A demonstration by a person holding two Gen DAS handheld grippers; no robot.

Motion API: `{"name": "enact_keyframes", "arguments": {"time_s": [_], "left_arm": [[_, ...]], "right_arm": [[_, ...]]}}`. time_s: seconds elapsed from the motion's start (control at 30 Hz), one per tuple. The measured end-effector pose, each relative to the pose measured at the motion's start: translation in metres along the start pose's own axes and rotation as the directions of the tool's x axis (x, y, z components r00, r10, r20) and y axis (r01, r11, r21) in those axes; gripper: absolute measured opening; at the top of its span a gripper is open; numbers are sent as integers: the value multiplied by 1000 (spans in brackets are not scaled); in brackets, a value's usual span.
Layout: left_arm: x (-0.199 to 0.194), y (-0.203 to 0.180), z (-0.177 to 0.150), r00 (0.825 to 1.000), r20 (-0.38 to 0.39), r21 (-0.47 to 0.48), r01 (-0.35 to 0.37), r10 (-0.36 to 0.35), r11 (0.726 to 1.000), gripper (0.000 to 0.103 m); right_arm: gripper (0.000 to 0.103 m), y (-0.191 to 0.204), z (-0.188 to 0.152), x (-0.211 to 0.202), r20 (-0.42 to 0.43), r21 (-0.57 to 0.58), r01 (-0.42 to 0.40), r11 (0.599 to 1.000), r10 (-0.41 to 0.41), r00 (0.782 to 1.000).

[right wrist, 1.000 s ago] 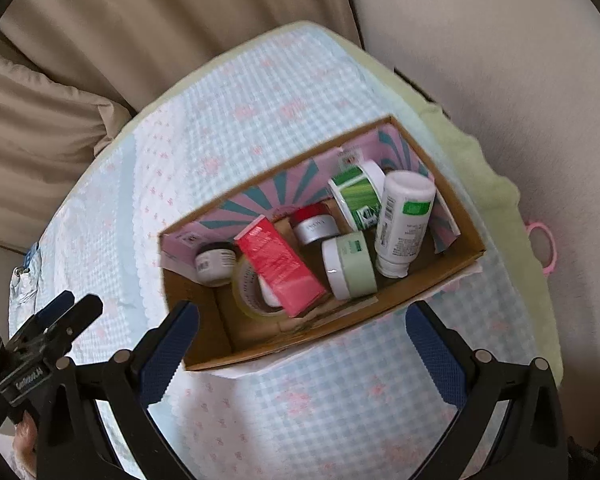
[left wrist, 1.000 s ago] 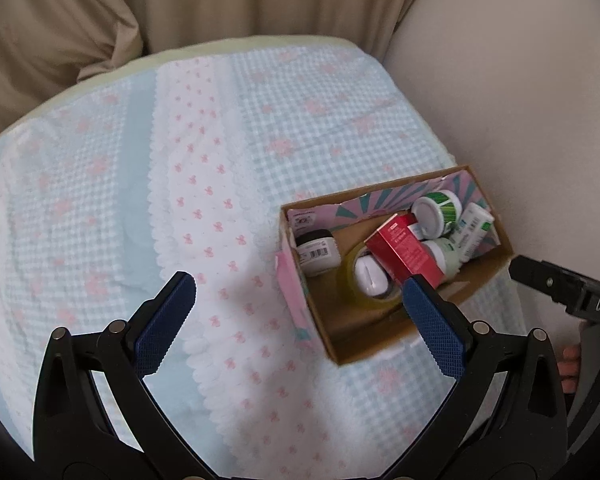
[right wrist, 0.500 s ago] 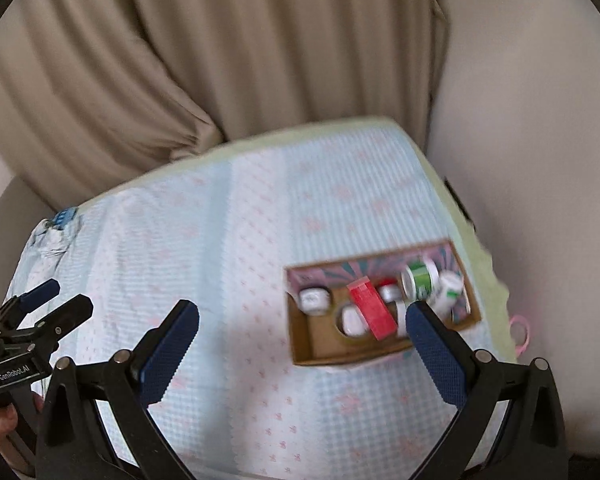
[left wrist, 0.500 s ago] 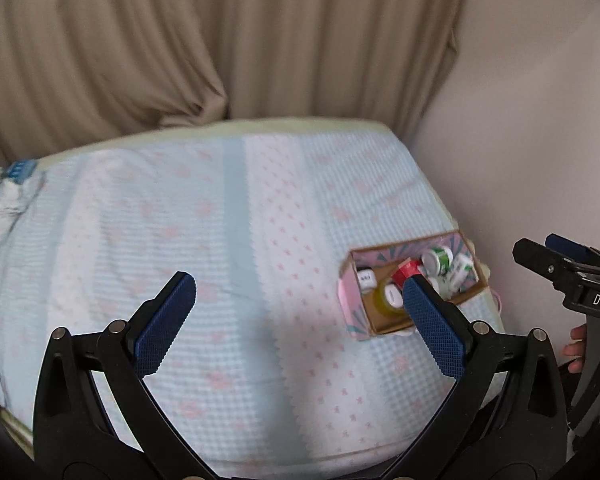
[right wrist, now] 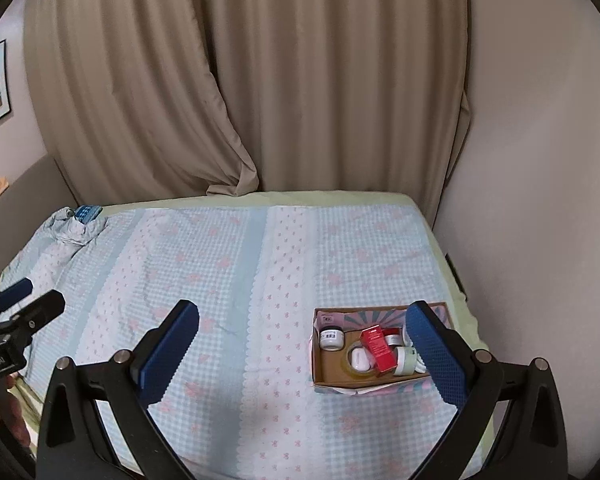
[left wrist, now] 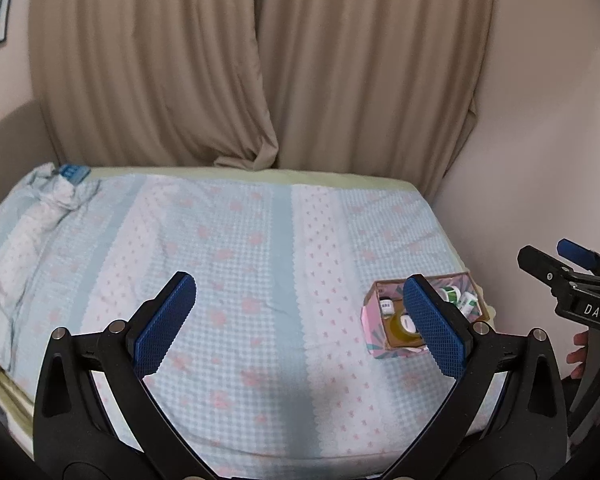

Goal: Organize rigid objects

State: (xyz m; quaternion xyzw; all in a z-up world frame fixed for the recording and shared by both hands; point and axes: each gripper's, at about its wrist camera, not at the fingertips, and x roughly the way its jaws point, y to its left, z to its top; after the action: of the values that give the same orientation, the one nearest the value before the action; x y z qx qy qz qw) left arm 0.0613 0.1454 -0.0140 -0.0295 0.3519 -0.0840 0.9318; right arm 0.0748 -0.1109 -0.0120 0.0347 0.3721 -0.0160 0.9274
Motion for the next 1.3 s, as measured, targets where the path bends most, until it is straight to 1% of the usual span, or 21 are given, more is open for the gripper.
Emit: {"name": "enact_keyframes", "arguments": {"time_s": [0.17, 0.27, 0.37, 0.6, 0.87, 1.3], "left_arm": [[-9, -10, 0, 1000, 20, 11, 5, -6, 1000, 103], [-12, -16, -1, 1000, 28, 21, -11, 10, 1000, 103], [-17, -18, -1, 999, 33, 12, -8, 8, 1000, 103], [-18, -23, -3, 999, 29, 12, -22, 22, 1000, 103], [-23, -28, -6, 998, 47, 14, -47, 46, 999, 103], [-29, -35, -6, 997, 62, 32, -57, 54, 998, 103]], "right_arm": [[103, 4, -6, -8, 24, -4, 1, 1000, -1, 1000], [103, 5, -6, -11, 38, -19, 7, 1000, -6, 999], [103, 6, -6, -15, 46, -22, 0, 1000, 1, 999], [103, 3, -6, -14, 47, -19, -8, 1000, 9, 999], [103, 3, -9, -19, 50, -18, -23, 1000, 24, 998], [103, 3, -7, -22, 53, -10, -18, 1000, 19, 998]]}}
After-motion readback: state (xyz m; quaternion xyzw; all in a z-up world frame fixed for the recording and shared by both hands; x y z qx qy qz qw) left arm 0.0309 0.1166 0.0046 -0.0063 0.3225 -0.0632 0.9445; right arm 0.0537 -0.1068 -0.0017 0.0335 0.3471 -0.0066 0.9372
